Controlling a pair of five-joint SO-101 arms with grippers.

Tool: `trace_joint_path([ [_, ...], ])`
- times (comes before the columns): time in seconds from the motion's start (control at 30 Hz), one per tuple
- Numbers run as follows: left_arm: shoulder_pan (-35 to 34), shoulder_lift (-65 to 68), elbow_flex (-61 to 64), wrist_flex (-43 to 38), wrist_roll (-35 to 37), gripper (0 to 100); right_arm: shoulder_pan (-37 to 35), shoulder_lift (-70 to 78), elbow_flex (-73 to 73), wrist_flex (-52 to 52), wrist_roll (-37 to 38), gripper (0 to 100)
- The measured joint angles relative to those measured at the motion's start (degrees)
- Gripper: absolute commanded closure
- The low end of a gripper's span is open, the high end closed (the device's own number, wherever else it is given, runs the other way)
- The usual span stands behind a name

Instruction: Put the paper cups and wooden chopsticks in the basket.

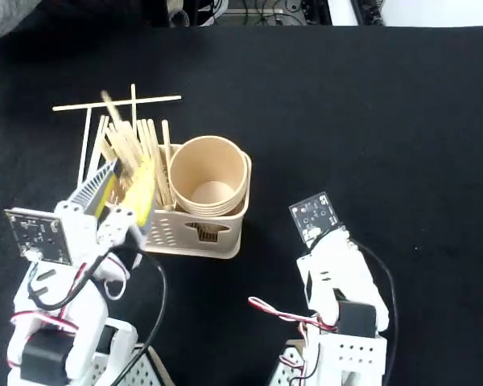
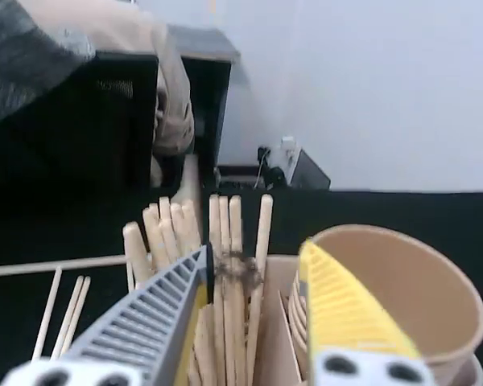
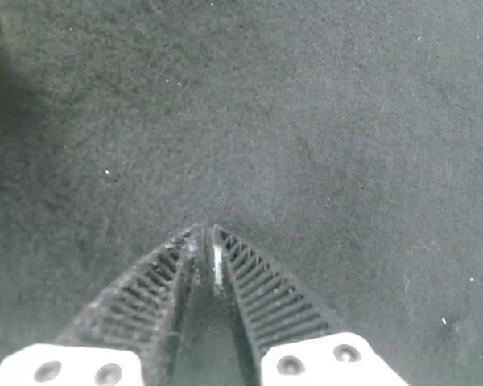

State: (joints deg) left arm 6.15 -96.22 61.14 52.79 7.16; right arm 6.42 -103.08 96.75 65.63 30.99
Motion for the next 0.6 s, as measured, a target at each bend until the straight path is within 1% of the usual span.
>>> trace_joint_path([
  [0.17, 0.0, 0.0, -8.4, 7.6, 0.1, 77, 0.0, 0.0, 0.0, 0.0, 0.0, 98.5],
  [0.27, -0.3, -0.1, -14.8, 11.9, -1.3, 77, 0.0, 0.0, 0.0, 0.0, 0.0, 98.5],
  [0.37, -5.7, -0.1, -19.3, 14.9, -2.5, 77, 0.0, 0.0, 0.0, 0.0, 0.0, 98.5],
  [0.47, -14.6, 2.5, -22.0, 16.0, -2.5, 77, 0.0, 0.0, 0.0, 0.0, 0.0, 98.5],
  [0.6, -27.5, 10.6, -24.6, 16.0, -2.6, 77, 0.0, 0.0, 0.0, 0.0, 0.0, 98.5],
])
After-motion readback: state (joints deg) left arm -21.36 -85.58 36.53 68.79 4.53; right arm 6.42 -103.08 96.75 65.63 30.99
